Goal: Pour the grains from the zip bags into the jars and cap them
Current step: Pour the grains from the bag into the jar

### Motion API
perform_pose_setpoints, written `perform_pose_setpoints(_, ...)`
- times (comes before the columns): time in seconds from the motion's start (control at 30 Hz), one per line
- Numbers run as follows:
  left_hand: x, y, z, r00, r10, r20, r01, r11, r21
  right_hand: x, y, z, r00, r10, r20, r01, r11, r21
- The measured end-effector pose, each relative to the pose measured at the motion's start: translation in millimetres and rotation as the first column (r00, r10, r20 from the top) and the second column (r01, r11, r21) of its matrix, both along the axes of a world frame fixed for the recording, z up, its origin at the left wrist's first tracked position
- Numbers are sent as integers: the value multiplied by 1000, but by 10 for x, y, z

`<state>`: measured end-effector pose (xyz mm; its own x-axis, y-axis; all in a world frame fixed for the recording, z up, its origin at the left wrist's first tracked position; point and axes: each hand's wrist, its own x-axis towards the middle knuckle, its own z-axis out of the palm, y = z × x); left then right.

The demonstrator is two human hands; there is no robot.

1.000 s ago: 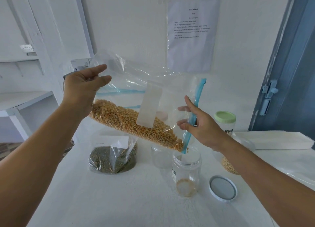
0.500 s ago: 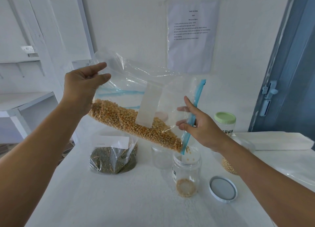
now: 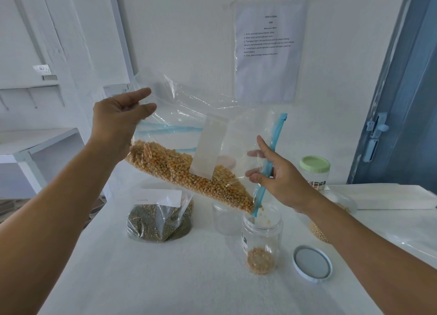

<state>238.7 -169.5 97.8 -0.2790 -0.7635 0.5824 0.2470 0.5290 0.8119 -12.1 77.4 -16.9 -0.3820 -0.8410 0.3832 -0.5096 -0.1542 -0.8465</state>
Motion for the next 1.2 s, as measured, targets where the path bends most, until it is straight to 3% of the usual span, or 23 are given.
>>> perform_pose_setpoints(1.2, -70, 115, 86, 1000, 8, 12, -8, 1000, -1, -35, 28, -11, 1000, -18, 1, 18, 1000, -13)
